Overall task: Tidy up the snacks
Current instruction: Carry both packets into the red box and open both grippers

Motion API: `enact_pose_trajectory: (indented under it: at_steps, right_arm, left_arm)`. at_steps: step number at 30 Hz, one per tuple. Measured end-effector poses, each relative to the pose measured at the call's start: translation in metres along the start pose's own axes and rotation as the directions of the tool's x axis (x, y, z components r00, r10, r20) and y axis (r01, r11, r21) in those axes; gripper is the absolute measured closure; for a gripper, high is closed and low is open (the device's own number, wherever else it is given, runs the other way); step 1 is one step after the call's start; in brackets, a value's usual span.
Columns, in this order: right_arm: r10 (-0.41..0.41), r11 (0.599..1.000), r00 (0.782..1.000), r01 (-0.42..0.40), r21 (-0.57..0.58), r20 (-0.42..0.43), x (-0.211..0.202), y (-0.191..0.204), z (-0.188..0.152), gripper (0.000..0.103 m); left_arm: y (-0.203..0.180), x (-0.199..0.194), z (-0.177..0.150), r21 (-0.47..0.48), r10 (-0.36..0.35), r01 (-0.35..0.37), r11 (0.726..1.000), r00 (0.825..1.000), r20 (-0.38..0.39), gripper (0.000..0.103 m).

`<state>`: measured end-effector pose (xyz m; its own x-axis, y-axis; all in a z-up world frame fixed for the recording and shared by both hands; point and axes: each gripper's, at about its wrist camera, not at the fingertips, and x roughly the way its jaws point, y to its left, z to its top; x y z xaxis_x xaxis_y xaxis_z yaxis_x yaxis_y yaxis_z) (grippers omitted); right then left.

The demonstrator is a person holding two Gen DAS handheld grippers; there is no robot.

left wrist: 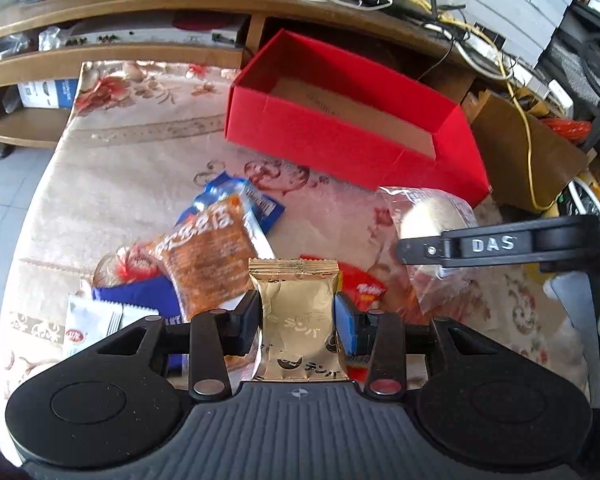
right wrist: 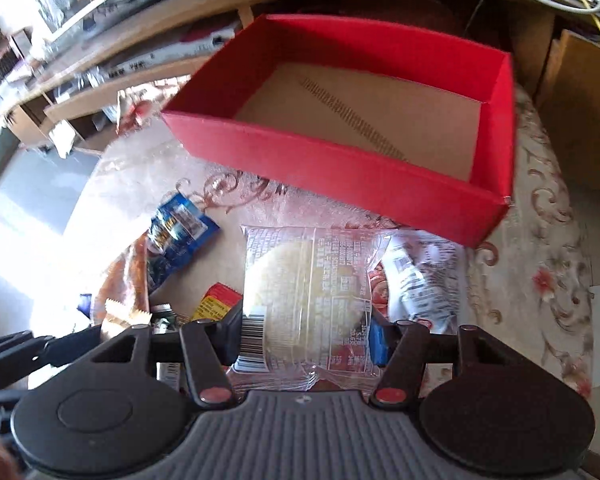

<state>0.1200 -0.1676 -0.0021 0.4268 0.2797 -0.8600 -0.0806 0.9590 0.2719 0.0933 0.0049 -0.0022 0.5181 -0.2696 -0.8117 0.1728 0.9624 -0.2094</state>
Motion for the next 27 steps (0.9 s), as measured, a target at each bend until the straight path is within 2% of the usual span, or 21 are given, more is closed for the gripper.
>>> enact_pose_trajectory:
  at_steps: [8,14,17,22,27]
  right_arm:
    - [0.066,0.996,0.993,-0.072,0.052,0.103,-0.023,-0.007,0.026,0.048]
    - [0.047,0.994,0.984,-0.063,0.085,0.172,-0.032,-0.024,0.057,0.048]
    - [0.009,0.995,0.978,-0.029,0.094,0.208,-0.028,-0.033,0.079,0.048]
    - [-0.024,0.992,0.981,0.0,0.124,0.194,-0.002,-0.05,0.107,0.048]
    - [-0.047,0.993,0.99,0.032,0.116,0.131,0.038,-0.058,0.117,0.048]
  left_arm:
    - [-0.02,0.008,0.037,0.051,-0.011,0.008,0.999,0.999,0.049,0.055]
    - [-0.035,0.018,0.088,0.098,0.016,-0.029,0.995,0.991,0.134,0.055]
    - [-0.042,0.031,0.117,0.117,0.034,-0.054,0.992,0.985,0.171,0.055]
    - [-0.048,0.061,0.155,0.112,0.04,-0.067,0.991,0.973,0.229,0.055]
    - [-0.048,0.108,0.159,0.133,0.077,-0.103,0.986,0.98,0.184,0.055]
